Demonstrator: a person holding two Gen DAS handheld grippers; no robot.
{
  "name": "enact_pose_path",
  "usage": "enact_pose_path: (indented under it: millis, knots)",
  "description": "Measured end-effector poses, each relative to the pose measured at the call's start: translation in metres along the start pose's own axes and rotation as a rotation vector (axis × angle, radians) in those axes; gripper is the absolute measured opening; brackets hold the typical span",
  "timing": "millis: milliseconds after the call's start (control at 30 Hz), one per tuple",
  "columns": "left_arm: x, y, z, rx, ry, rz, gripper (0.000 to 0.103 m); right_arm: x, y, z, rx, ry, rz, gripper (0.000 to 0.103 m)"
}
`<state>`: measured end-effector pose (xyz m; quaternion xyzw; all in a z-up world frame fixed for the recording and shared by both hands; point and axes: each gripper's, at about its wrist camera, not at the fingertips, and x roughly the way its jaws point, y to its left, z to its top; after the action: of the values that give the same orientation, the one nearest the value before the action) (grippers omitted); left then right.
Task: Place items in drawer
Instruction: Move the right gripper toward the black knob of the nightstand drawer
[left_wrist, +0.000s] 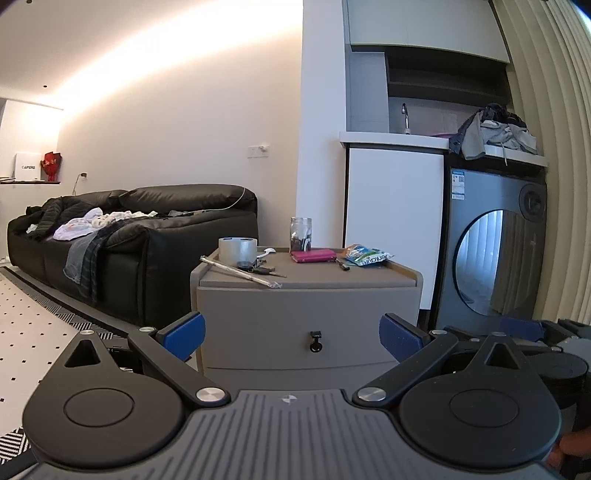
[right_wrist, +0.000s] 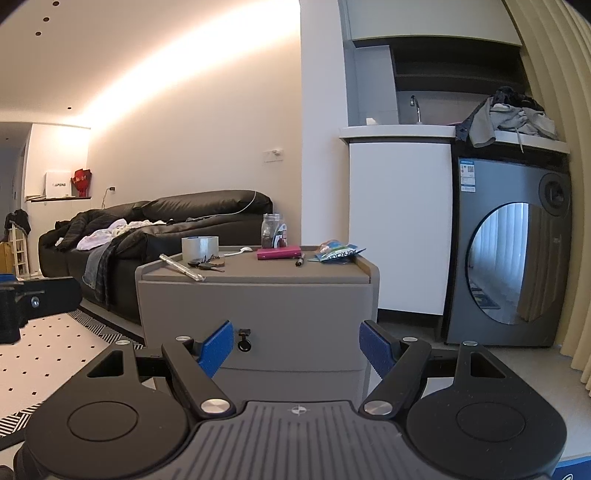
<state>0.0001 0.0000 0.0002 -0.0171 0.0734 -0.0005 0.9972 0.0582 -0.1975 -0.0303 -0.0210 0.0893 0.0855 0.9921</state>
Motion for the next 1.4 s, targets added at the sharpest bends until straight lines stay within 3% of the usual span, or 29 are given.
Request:
enact_pose_path:
  millis: [867,1400]
  knots:
    - [0.072,0.024,0.001,0.017,0.026,-0.024,0.103,0.064,0.019,-0.005,-0.009,0.047,0.029,0.079]
    - [0.120,0.051,-0.017,0.054,-0.021,-0.055,0.103,0.110,0.033,-0.008,-0.034,0.034,0.038,0.079]
